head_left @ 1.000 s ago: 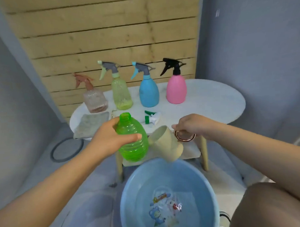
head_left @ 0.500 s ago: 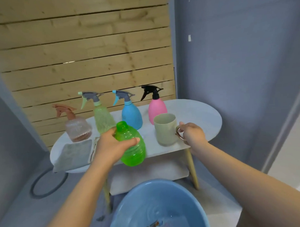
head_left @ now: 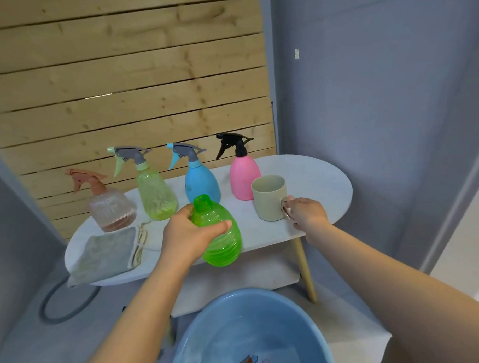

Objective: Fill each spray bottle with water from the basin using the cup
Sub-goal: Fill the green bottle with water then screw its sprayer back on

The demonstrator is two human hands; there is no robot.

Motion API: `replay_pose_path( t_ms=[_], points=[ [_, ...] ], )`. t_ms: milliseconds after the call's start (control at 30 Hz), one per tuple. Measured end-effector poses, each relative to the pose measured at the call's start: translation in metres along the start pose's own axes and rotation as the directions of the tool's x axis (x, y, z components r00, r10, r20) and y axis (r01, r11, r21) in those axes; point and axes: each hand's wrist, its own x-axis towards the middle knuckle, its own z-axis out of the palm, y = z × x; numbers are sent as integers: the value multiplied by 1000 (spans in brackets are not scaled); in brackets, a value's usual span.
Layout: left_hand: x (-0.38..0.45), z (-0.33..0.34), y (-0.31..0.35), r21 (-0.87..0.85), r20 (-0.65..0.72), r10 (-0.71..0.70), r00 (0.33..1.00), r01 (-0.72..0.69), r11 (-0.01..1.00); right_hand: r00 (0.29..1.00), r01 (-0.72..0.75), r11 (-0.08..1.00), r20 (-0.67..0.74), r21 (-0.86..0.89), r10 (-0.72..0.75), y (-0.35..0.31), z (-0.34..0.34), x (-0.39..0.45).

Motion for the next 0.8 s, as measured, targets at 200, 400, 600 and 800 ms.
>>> replay_pose_path(
  t_ms=[200,400,600,800],
  points=[
    [-1,0,-2,6,17,6,1000,-6,1000,987,155,916,14,-370,-161,1,-6,-9],
    [-7,-10,-2,-8,41,20,999,-19,1000,849,527,817,127,-233,-512,-9,1,-47],
    [-17,-30,-5,-59,42,37,998,-35,998,601,502,864,704,34,-377,-10,31,-74],
    [-26,-42,-20,-92,-8,25,1000,-26,995,533,420,887,739,192,-413,-6,62,-85]
  ],
)
